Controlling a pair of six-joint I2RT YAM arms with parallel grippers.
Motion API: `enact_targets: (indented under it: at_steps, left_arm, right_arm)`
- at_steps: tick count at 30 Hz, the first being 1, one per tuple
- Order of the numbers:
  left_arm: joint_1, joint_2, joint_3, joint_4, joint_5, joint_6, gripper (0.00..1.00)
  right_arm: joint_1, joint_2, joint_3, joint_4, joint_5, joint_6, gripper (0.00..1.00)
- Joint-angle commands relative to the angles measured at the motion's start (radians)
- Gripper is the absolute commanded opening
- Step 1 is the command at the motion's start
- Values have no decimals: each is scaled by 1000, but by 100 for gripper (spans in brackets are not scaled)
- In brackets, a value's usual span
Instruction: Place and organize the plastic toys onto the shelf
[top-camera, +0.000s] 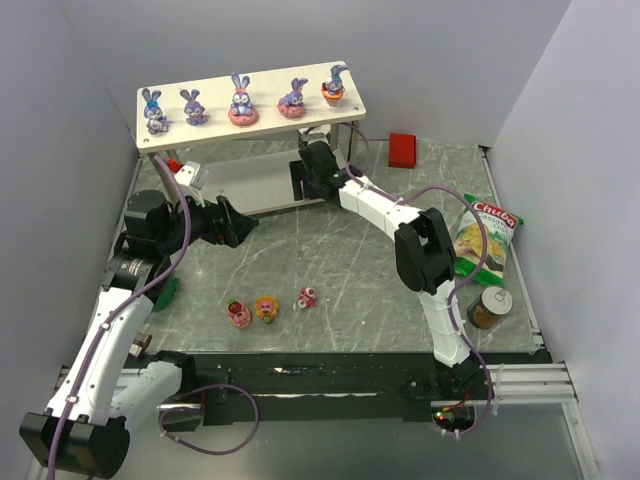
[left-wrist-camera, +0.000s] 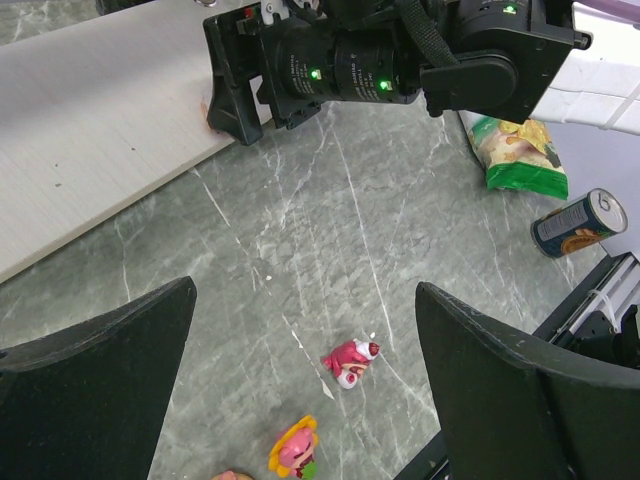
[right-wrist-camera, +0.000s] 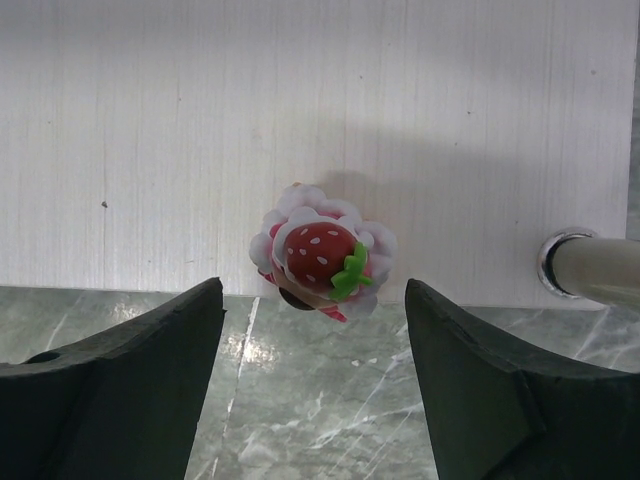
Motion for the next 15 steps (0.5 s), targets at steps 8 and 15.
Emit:
enact_targets:
  at_steps: [8, 15]
  left_arm:
    - [-4, -2, 26, 17, 15, -2, 96]
    - [-4, -5, 21, 17, 17, -4, 97]
  right_arm:
    - [-12, 6, -34, 39, 4, 87, 73]
    - [-14, 47, 12, 50, -17, 26, 73]
